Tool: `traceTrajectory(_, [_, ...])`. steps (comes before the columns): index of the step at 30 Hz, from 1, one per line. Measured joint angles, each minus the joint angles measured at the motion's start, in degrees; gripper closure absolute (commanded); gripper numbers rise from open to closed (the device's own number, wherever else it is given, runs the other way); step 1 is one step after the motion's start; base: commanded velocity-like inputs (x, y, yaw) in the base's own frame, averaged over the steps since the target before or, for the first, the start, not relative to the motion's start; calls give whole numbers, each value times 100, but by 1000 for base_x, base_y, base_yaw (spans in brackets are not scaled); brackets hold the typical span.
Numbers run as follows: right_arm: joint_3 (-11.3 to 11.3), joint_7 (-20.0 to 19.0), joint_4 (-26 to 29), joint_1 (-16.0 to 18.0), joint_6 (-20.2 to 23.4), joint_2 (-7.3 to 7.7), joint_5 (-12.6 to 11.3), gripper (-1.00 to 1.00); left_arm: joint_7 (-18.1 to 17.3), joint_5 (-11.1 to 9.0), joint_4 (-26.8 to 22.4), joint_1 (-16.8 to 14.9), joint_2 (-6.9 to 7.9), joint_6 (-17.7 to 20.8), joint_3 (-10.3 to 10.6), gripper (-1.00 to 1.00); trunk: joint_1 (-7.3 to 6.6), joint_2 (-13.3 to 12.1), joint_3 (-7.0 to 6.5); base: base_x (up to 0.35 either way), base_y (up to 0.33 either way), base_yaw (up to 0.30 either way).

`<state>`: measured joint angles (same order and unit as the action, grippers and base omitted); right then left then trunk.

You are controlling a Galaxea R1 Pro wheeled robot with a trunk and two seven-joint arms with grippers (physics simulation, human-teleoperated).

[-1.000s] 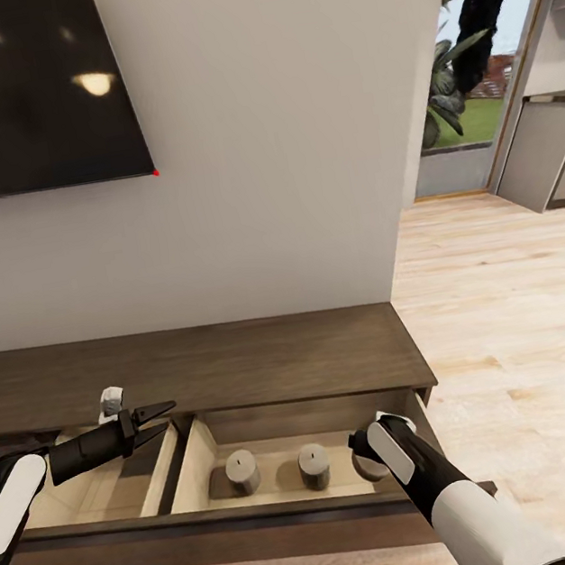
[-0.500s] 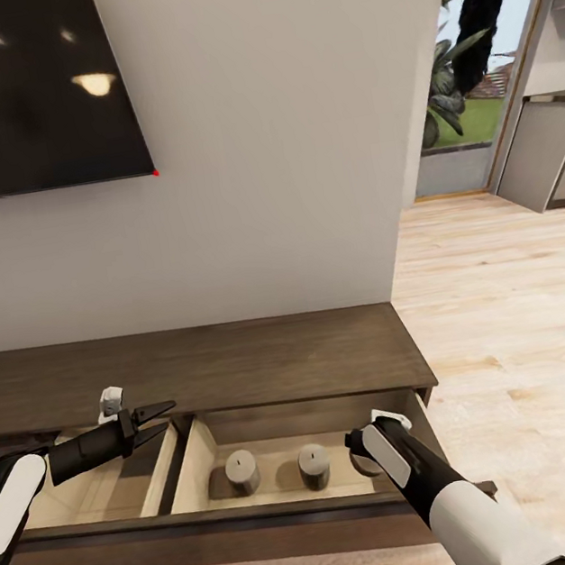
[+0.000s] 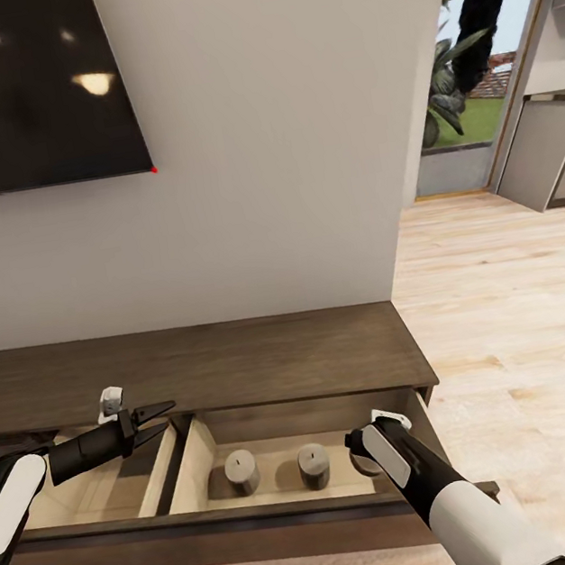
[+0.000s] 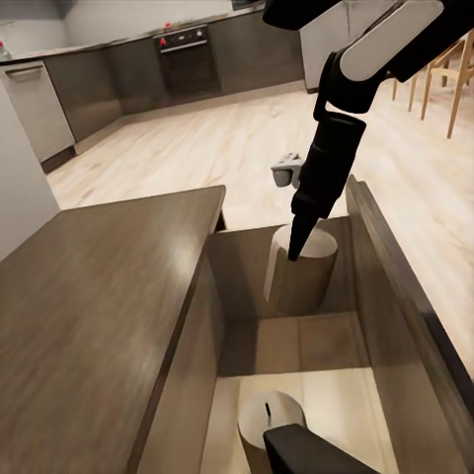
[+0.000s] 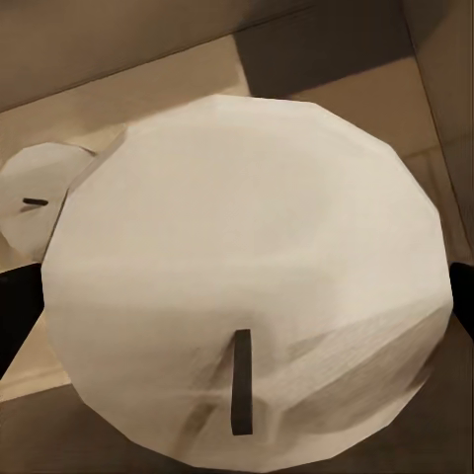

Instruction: Place each of the two pumpkins and all three candles from the living room inside a cabinet in the living room (use any cabinet), then make sure every cabinet is closed, and position the cauldron so it is next to a table in the living room.

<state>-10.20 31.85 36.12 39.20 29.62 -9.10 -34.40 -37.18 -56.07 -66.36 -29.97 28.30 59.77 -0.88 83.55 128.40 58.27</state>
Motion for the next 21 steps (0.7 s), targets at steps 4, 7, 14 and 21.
traceTrajectory(4, [0,0,0,0,-2,0,-5,100,2,13,0,0,0,0,0,-100,0,0,0,0,0,0])
traceTrajectory(7, [0,0,0,0,-1,-3,-3,100,1,16,0,0,0,0,0,-100,0,0,0,0,0,0])
traceTrajectory(14, [0,3,0,0,-1,-4,-3,100,1,10,0,0,0,0,0,-100,0,0,0,0,0,0])
traceTrajectory(21, [1,1,-1,-1,1,3,-5,100,0,13,0,0,0,-1,0,-100,43,79,36,18,0,0])
